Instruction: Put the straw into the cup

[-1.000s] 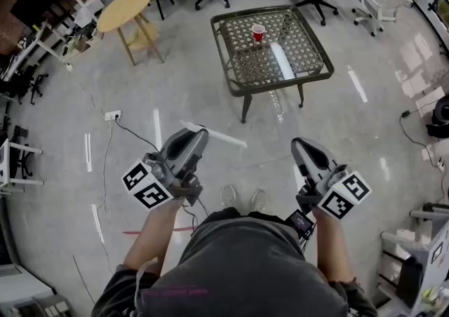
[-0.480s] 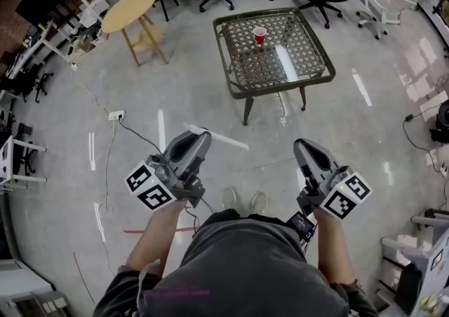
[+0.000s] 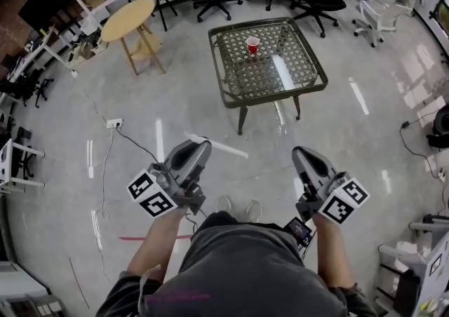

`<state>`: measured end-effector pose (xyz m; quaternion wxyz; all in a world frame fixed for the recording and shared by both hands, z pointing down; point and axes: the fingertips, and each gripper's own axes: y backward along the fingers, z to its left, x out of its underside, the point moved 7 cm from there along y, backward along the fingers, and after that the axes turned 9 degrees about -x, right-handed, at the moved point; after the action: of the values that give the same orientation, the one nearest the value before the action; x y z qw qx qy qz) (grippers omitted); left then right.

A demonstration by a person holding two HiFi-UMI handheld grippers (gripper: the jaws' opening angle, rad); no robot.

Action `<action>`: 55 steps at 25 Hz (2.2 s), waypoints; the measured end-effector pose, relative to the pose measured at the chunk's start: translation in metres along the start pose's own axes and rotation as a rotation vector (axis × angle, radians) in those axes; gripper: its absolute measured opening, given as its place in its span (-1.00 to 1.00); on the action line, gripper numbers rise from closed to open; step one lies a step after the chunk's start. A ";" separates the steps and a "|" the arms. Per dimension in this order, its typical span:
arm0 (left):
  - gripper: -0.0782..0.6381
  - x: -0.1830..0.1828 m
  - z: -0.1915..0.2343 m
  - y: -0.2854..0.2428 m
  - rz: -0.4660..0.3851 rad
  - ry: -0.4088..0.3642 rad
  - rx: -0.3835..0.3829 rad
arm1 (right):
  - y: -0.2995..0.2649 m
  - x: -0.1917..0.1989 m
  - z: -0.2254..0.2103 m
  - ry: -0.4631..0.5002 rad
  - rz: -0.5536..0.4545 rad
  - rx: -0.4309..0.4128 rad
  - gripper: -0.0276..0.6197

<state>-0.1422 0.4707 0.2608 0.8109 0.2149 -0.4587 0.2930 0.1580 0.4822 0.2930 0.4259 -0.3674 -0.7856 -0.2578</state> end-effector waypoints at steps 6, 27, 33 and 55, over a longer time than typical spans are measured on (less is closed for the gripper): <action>-0.67 -0.004 -0.006 -0.013 -0.006 -0.007 0.004 | 0.000 -0.012 -0.003 0.003 -0.004 -0.013 -0.87; -0.67 -0.004 0.033 -0.071 0.042 -0.070 0.047 | -0.060 -0.011 -0.022 0.040 0.062 -0.036 -0.87; -0.67 -0.019 0.075 -0.100 0.068 -0.064 0.052 | -0.109 -0.020 -0.050 0.029 0.077 -0.030 -0.87; -0.67 -0.067 0.199 -0.163 0.097 -0.037 0.088 | -0.233 -0.042 -0.117 0.025 0.094 0.034 -0.87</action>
<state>-0.1828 0.2088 0.2863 0.7769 0.2335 -0.4701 0.3477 0.0440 0.2439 0.2949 0.4534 -0.3935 -0.7664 -0.2287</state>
